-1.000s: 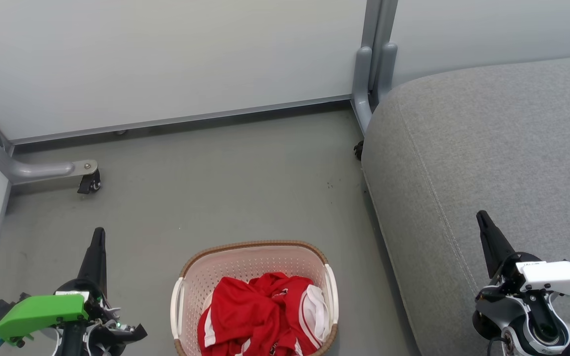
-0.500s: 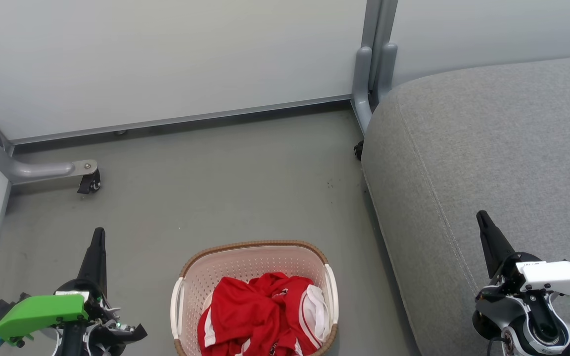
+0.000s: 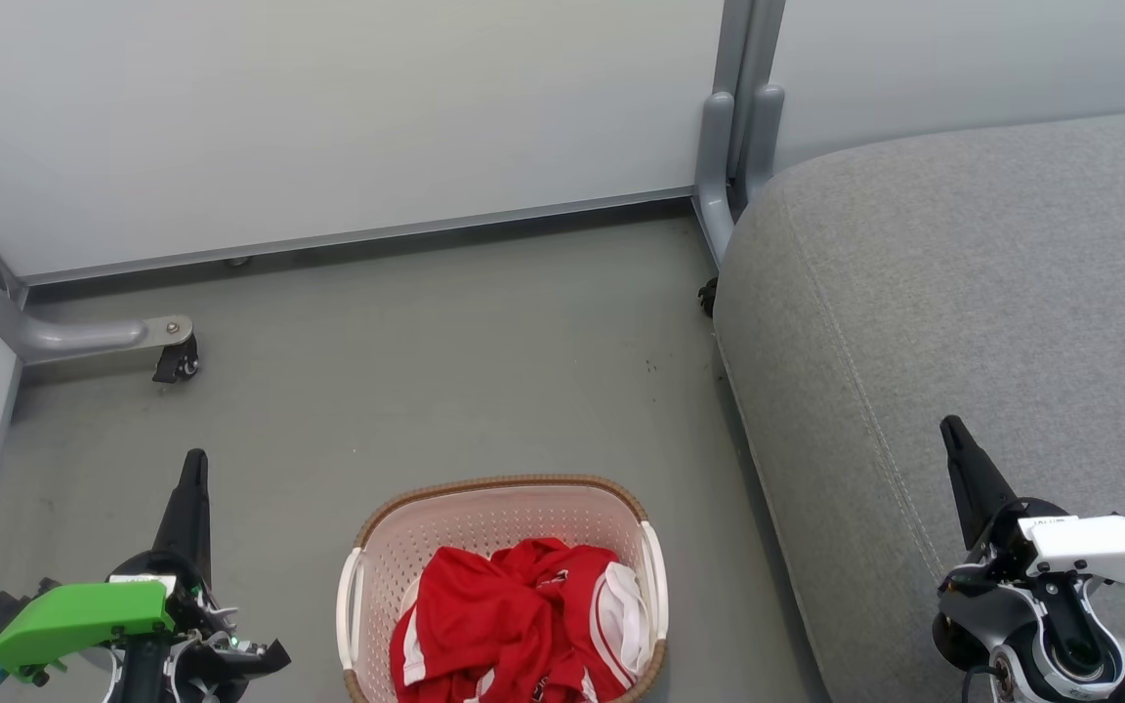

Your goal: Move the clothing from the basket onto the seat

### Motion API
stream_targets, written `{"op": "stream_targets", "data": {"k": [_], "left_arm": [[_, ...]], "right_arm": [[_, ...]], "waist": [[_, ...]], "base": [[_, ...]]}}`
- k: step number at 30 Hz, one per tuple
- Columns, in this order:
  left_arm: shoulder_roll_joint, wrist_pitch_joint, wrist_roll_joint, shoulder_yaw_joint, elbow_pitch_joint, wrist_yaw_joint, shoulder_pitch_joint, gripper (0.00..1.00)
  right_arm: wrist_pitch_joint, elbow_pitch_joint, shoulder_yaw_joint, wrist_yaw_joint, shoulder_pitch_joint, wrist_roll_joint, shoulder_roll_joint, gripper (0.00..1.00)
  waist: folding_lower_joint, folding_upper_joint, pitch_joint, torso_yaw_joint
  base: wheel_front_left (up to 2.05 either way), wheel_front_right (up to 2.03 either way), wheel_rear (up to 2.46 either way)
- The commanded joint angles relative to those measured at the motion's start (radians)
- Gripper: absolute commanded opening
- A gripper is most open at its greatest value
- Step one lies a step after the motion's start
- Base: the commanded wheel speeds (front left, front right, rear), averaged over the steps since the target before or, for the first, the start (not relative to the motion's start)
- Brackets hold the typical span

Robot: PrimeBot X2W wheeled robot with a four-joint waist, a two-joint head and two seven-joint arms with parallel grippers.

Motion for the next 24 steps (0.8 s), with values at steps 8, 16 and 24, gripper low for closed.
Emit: {"op": "stream_targets", "data": {"k": [8,16,24], "left_arm": [[0.002,0.002,0.005,0.000,0.001,-0.005,-0.014,0.00],[-0.001,-0.001,0.000,0.000,0.005,0.000,0.002,1.00],[-0.004,-0.029,0.032,-0.033,0.017,0.001,0.017,1.00]], "right_arm": [[0.001,0.001,0.001,0.000,-0.006,-0.004,-0.001,0.00],[0.000,0.005,0.000,0.000,0.002,0.000,0.001,1.00],[-0.029,0.014,0.018,0.000,0.025,-0.037,0.006,1.00]], "waist": [[0.0000,0.0000,0.000,0.000],[0.0000,0.0000,0.000,0.000],[0.0000,0.0000,0.001,0.000]], "base": [[0.00,0.00,0.00],[0.00,0.00,0.00],[0.00,0.00,0.00]]}}
